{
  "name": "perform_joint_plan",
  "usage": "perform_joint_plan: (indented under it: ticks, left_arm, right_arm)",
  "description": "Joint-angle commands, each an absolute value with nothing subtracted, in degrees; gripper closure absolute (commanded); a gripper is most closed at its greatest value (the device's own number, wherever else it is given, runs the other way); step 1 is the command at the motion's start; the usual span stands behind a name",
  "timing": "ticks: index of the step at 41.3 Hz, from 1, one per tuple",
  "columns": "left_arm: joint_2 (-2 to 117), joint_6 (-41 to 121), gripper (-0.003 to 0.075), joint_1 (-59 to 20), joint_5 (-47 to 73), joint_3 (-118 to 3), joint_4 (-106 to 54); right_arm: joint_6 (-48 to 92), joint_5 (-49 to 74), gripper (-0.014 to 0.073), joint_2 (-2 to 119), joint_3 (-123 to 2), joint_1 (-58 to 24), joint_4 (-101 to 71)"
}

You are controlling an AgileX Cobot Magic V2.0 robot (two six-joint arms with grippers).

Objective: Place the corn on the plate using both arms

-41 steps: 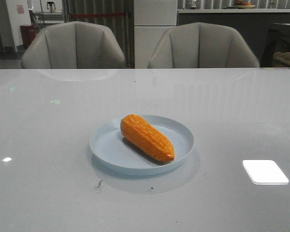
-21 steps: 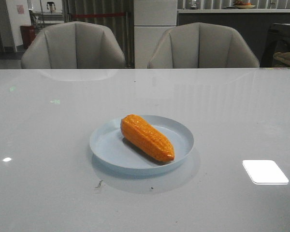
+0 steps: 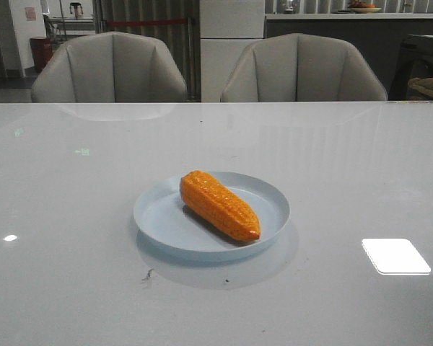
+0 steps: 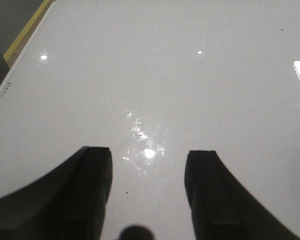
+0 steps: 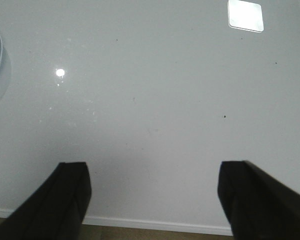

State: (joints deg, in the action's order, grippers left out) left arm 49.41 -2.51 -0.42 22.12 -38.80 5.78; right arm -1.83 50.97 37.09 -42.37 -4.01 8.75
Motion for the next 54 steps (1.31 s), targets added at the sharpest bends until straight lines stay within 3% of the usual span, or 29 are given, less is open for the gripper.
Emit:
perform_joint_plan:
  ticks: [1, 13, 17, 23, 36, 54]
  left_arm:
    - [48.79, -2.79, 0.0318, -0.53, 17.61, -40.38, 5.84]
    - [46.04, -2.79, 0.0324, -0.53, 18.24, -40.29, 5.59]
    - [43.17, -2.79, 0.0420, -0.53, 18.04, -39.88, 4.06]
    - [36.62, -2.79, 0.0640, -0.53, 17.88, -38.10, 2.87]
    - [17.94, -2.79, 0.0623, -0.53, 17.11, -29.12, 2.87]
    - [-1.36, -2.79, 0.0623, -0.53, 2.78, -9.57, 2.87]
  right_arm:
    - [-1.98, 47.56, -0.0030, 37.09, -43.97, -3.55, 9.42]
    - [-1.98, 47.56, -0.0030, 37.09, -43.97, -3.55, 9.42]
    - [-1.98, 47.56, -0.0030, 37.09, -43.97, -3.55, 9.42]
    - [-1.98, 47.56, -0.0030, 37.09, -43.97, -3.55, 9.42]
    - [-1.98, 47.56, -0.0030, 37.09, -43.97, -3.55, 9.42]
    - [-1.98, 47.56, -0.0030, 37.09, -43.97, -3.55, 9.42]
